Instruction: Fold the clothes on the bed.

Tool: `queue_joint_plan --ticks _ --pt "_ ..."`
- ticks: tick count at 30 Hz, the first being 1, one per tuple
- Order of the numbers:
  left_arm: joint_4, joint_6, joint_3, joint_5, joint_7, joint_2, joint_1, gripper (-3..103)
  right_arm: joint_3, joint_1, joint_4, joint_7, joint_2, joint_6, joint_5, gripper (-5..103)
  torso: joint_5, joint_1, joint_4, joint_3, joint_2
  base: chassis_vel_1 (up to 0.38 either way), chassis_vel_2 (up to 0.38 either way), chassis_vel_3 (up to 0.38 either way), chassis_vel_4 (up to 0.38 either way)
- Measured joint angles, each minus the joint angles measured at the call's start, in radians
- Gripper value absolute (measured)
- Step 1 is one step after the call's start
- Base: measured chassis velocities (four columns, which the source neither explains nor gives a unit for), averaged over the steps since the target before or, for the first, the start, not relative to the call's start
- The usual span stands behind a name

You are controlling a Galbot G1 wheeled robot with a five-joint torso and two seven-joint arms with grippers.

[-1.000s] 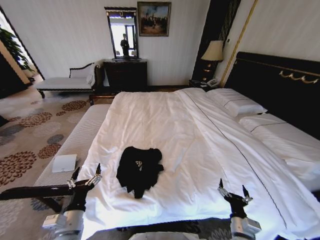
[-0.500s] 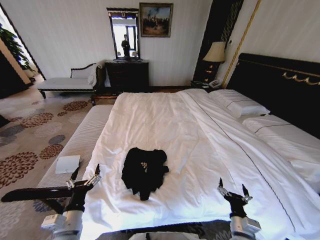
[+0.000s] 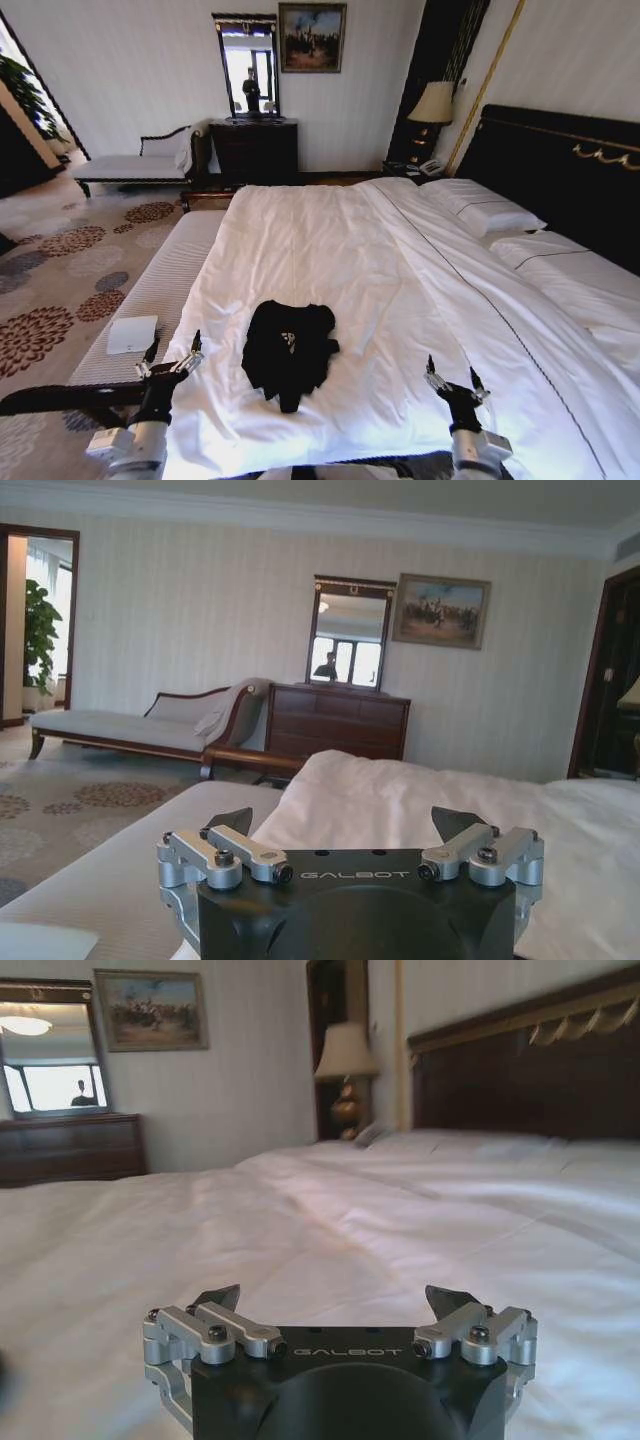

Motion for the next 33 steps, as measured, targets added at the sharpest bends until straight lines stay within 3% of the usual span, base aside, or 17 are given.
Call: queue_joint_plan --ticks 1,3,4,6,7,11,17,22,33 --pt "0.0 0.0 0.0 0.0 0.0 0.0 0.0 100 0.0 0.0 0.0 0.0 0.0 0.0 0.0 100 0.0 0.0 0.0 0.0 0.0 0.0 0.0 0.0 0.0" --pt "0.01 -0.001 -0.006 0.001 0.002 -0.001 0.007 100 -0.047 0.024 0.082 0.045 -0.069 -0.223 0.215 100 0.0 0.0 0.0002 0.0 0.0 0.0 0.0 0.0 0.0" --pt "0.013 -0.002 -0.008 0.001 0.003 -0.003 0.01 100 -0.057 0.044 0.1 0.063 -0.09 -0.296 0.301 100 -0.0002 0.0 0.0 0.0 0.0 0.0 0.0 0.0 0.0" --pt "0.014 -0.003 -0.009 0.002 0.003 -0.006 0.012 100 -0.062 0.059 0.108 0.074 -0.104 -0.336 0.357 100 -0.0002 -0.001 0.0 0.0 0.0 0.0 0.0 0.0 0.0" --pt "0.016 -0.005 -0.011 0.003 0.003 -0.011 0.016 100 -0.075 0.098 0.118 0.093 -0.132 -0.412 0.469 100 -0.0003 0.0 0.0002 0.0 0.0 0.0 0.0 0.0 0.0" --pt "0.022 -0.012 -0.013 0.01 0.005 -0.028 0.033 100 -0.116 0.22 0.09 0.121 -0.2 -0.548 0.677 100 -0.0001 0.0 0.0003 0.0 0.0 0.0 0.0 0.0 0.0" --pt "0.028 -0.018 0.004 0.055 0.007 -0.052 0.044 100 -0.19 0.368 -0.011 0.173 -0.257 -0.622 0.829 100 -0.0001 0.0 0.0004 0.0 0.0 0.0 0.0 0.0 0.0" --pt "0.029 0.0 0.028 0.094 -0.003 -0.057 0.03 100 -0.272 0.475 -0.118 0.225 -0.263 -0.669 0.919 100 -0.0002 0.0 0.0001 0.0 0.0 0.0 0.0 0.0 0.0" --pt "0.036 0.054 0.065 0.085 -0.033 -0.047 0.013 100 -0.368 0.68 -0.322 0.209 -0.214 -0.707 0.924 100 -0.0003 0.0 0.0003 0.0 0.0 0.0 0.0 0.0 0.0"
